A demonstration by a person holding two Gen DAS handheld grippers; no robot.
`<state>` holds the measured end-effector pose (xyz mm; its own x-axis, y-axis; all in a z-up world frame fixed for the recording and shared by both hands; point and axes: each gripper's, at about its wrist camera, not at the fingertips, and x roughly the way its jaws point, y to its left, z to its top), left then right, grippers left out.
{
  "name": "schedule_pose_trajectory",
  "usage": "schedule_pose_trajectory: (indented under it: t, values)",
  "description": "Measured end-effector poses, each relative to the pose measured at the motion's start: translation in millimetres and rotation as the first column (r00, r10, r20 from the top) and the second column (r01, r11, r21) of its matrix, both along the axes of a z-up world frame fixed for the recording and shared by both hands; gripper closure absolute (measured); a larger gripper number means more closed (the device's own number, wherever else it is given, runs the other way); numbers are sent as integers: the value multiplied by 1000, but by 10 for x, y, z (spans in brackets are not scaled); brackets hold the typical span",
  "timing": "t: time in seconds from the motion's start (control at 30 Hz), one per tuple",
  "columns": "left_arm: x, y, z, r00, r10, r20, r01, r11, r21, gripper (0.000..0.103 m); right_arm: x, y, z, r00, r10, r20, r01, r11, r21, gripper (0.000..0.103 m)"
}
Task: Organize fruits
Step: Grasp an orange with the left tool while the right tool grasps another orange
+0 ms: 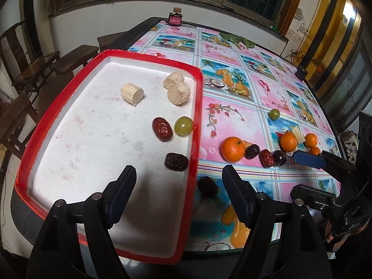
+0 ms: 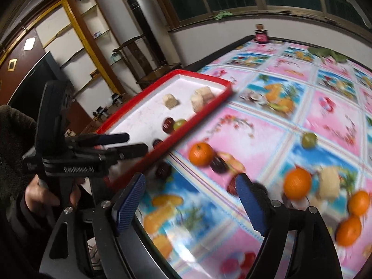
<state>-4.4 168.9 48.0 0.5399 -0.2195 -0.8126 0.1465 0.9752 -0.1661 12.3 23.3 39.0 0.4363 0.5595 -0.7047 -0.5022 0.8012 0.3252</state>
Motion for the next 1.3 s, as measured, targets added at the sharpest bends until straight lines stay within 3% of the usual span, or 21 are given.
schedule_pose_trajectory:
  t: [0.3,0.8,0.87,1.07,1.3]
  values:
    - [-47,-275,84,998,-67,15,67,998,-11,24,-242,-408,-68,994,-109,-20,109,994,0,21]
    - [75,-697,-44,985,-172,-4,172,985,9,24,-385,-716,-33,986,-166,-5,166,986,-19,21]
    - [110,-714,-46,984,-176,-2,176,984,13,28,-396,-736,-25,985,-170,-2,170,985,-21,24]
    - [207,-798,-60,979,-205,6,205,978,37,49,-351,-793,-18,982,-189,1,189,981,-40,43]
    - [296,-833,-142,978,-208,-10,208,977,53,56,-253,-816,3,976,-215,17,216,976,-41,52]
